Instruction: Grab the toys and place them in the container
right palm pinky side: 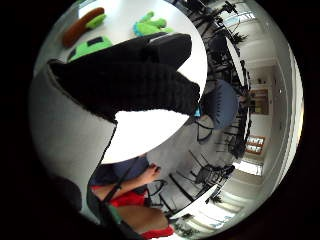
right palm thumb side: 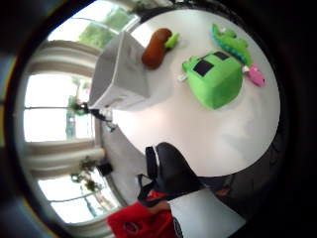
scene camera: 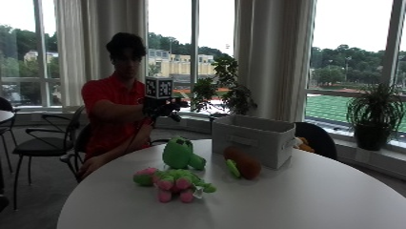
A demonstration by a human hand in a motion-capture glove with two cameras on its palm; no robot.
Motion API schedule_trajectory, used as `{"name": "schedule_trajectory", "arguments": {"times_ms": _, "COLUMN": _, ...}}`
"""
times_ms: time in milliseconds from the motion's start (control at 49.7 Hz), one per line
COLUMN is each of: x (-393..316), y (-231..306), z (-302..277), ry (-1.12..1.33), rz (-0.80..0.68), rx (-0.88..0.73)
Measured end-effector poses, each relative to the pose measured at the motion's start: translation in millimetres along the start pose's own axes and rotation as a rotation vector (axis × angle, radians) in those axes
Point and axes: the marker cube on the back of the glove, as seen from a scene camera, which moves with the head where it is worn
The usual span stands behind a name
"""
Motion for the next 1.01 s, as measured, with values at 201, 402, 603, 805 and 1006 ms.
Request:
{"name": "schedule_trajectory", "arguments": {"times_ms": 201, "x": 5.4, "y": -47.4, "z": 20.1, "ry": -0.004, "rz": 0.026, "rx": -0.091}}
{"name": "schedule_trajectory", "arguments": {"times_ms": 402, "x": -7.8, "y": -77.8, "z": 122.7, "ry": 0.110, "rz": 0.018, "rx": -0.364}}
{"name": "schedule_trajectory", "arguments": {"times_ms": 603, "x": -5.5, "y": -78.2, "z": 128.3, "ry": 0.129, "rz": -0.015, "rx": -0.391}}
{"name": "schedule_trajectory", "arguments": {"times_ms": 805, "x": 8.4, "y": -85.0, "z": 126.3, "ry": -0.021, "rz": -0.023, "rx": -0.149}}
{"name": "schedule_trajectory", "arguments": {"times_ms": 1006, "x": -8.3, "y": -76.5, "z": 111.9, "ry": 0.026, "rz": -0.056, "rx": -0.009}}
